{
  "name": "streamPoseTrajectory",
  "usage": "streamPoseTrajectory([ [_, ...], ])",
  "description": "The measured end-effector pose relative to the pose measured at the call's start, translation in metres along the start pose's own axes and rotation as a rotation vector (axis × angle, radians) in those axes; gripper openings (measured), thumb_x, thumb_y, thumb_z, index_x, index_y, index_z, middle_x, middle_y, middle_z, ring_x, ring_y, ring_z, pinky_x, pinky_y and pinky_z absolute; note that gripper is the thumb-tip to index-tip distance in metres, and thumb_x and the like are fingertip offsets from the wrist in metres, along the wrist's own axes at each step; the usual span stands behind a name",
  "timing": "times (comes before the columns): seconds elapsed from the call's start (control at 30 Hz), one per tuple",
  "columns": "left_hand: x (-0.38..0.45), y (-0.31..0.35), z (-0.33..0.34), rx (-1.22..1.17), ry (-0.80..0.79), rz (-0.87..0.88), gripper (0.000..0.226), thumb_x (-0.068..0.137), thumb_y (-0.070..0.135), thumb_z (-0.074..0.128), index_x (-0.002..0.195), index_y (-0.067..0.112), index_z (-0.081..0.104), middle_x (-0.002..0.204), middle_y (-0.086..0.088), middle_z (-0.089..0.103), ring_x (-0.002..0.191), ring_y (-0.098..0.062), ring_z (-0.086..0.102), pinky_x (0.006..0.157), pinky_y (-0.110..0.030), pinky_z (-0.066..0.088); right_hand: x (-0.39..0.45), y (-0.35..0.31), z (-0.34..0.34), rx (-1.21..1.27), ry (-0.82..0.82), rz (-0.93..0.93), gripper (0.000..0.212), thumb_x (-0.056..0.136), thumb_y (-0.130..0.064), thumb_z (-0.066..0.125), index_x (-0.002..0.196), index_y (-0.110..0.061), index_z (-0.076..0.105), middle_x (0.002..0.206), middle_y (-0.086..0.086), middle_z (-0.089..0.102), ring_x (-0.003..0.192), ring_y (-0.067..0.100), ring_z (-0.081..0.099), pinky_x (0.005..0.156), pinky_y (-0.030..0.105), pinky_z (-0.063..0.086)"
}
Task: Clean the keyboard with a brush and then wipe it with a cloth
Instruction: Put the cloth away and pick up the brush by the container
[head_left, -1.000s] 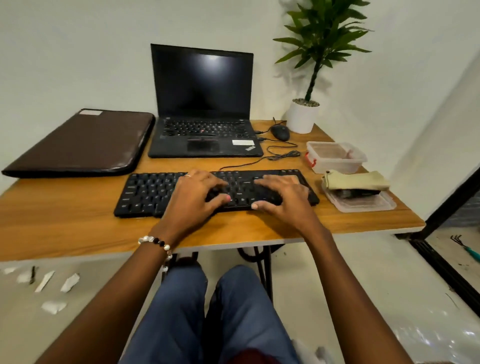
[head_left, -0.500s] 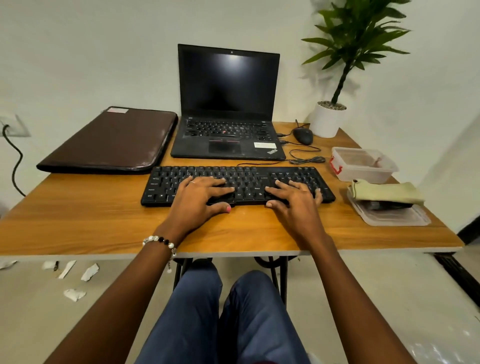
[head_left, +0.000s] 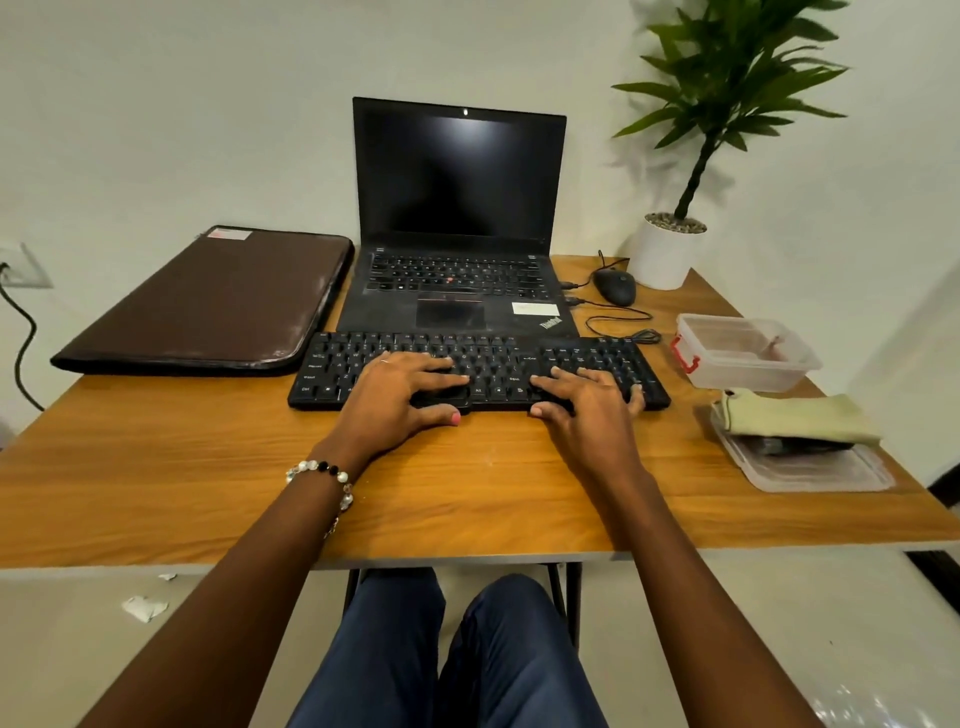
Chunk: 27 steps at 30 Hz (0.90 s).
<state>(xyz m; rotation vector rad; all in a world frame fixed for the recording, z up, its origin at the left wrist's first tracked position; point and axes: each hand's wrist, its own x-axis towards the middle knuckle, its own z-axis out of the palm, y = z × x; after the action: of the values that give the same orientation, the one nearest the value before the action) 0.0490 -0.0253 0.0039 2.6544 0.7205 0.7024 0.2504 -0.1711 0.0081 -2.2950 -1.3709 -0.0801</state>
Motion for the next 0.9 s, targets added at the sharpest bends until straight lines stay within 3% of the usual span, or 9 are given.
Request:
streamPoseTrajectory([
  [0.2, 0.002, 0.006, 0.002, 0.019, 0.007, -0.051, 0.060, 0.073, 0.071, 0.054, 0.122, 0.037, 0.064, 0.132, 0.008, 0.059, 0.124, -0.014, 0.050, 0.109, -0.049, 0.033, 0.001, -0.002, -0.005, 0.017, -0.030, 0.002, 0.042, 0.087, -0.044, 0.062, 0.128, -0.041, 0.056, 0.143, -0.013, 0.048, 0.138, 0.018, 0.030, 0.112, 0.064, 0.008],
  [0.33, 0.010, 0.039, 0.009, -0.044, 0.079, -0.064, 0.039, 0.086, 0.042, 0.065, 0.121, 0.025, 0.066, 0.127, 0.004, 0.061, 0.120, -0.013, 0.049, 0.106, -0.037, 0.035, 0.003, 0.003, -0.023, 0.151, 0.070, 0.014, 0.037, 0.086, -0.037, 0.066, 0.122, -0.032, 0.063, 0.133, -0.009, 0.058, 0.130, 0.019, 0.040, 0.107, 0.054, 0.026],
  [0.47, 0.031, 0.086, 0.028, -0.210, 0.058, -0.013, 0.025, 0.090, 0.032, 0.064, 0.113, 0.025, 0.070, 0.116, 0.006, 0.065, 0.108, -0.006, 0.054, 0.096, -0.023, 0.039, 0.003, 0.020, -0.056, 0.276, 0.157, 0.059, 0.027, 0.084, -0.030, 0.070, 0.110, -0.022, 0.071, 0.115, 0.000, 0.069, 0.114, 0.020, 0.056, 0.100, 0.050, 0.042],
  [0.57, 0.048, 0.130, 0.046, -0.426, 0.046, -0.026, 0.019, 0.087, 0.026, 0.068, 0.106, 0.024, 0.073, 0.105, 0.008, 0.068, 0.096, -0.002, 0.059, 0.087, -0.016, 0.046, -0.002, 0.047, -0.085, 0.324, 0.241, 0.137, 0.021, 0.085, -0.024, 0.071, 0.104, -0.015, 0.074, 0.104, 0.003, 0.073, 0.100, 0.016, 0.064, 0.091, 0.037, 0.051],
  [0.67, 0.064, 0.172, 0.068, -0.635, 0.002, -0.128, 0.017, 0.087, 0.022, 0.069, 0.103, 0.020, 0.074, 0.091, 0.010, 0.070, 0.087, 0.000, 0.063, 0.079, -0.021, 0.053, -0.009, 0.083, -0.112, 0.289, 0.406, 0.285, 0.019, 0.086, -0.019, 0.070, 0.101, -0.009, 0.075, 0.100, 0.008, 0.074, 0.095, 0.020, 0.067, 0.084, 0.029, 0.051],
  [0.73, 0.078, 0.197, 0.085, -0.751, -0.032, -0.236, 0.015, 0.088, 0.023, 0.068, 0.100, 0.016, 0.075, 0.079, 0.007, 0.069, 0.074, -0.005, 0.064, 0.068, -0.026, 0.056, -0.014, 0.114, -0.125, 0.216, 0.500, 0.470, 0.022, 0.087, -0.021, 0.068, 0.103, -0.006, 0.075, 0.102, 0.012, 0.073, 0.102, 0.029, 0.063, 0.085, 0.032, 0.047],
  [0.83, 0.096, 0.228, 0.109, -0.870, -0.087, -0.427, 0.017, 0.088, 0.026, 0.068, 0.089, 0.010, 0.074, 0.068, -0.006, 0.067, 0.056, -0.014, 0.058, 0.054, -0.031, 0.051, -0.024, 0.162, -0.135, 0.173, 0.521, 0.657, 0.031, 0.087, -0.031, 0.067, 0.105, -0.006, 0.072, 0.107, 0.015, 0.071, 0.110, 0.036, 0.056, 0.090, 0.036, 0.043],
  [0.9, 0.107, 0.241, 0.124, -0.847, -0.116, -0.483, 0.026, 0.086, 0.031, 0.070, 0.079, 0.006, 0.073, 0.067, -0.012, 0.069, 0.055, -0.018, 0.059, 0.059, -0.039, 0.056, -0.030, 0.184, -0.141, 0.178, 0.496, 0.708, 0.039, 0.085, -0.035, 0.069, 0.110, -0.004, 0.069, 0.112, 0.016, 0.068, 0.114, 0.035, 0.055, 0.097, 0.037, 0.040],
])
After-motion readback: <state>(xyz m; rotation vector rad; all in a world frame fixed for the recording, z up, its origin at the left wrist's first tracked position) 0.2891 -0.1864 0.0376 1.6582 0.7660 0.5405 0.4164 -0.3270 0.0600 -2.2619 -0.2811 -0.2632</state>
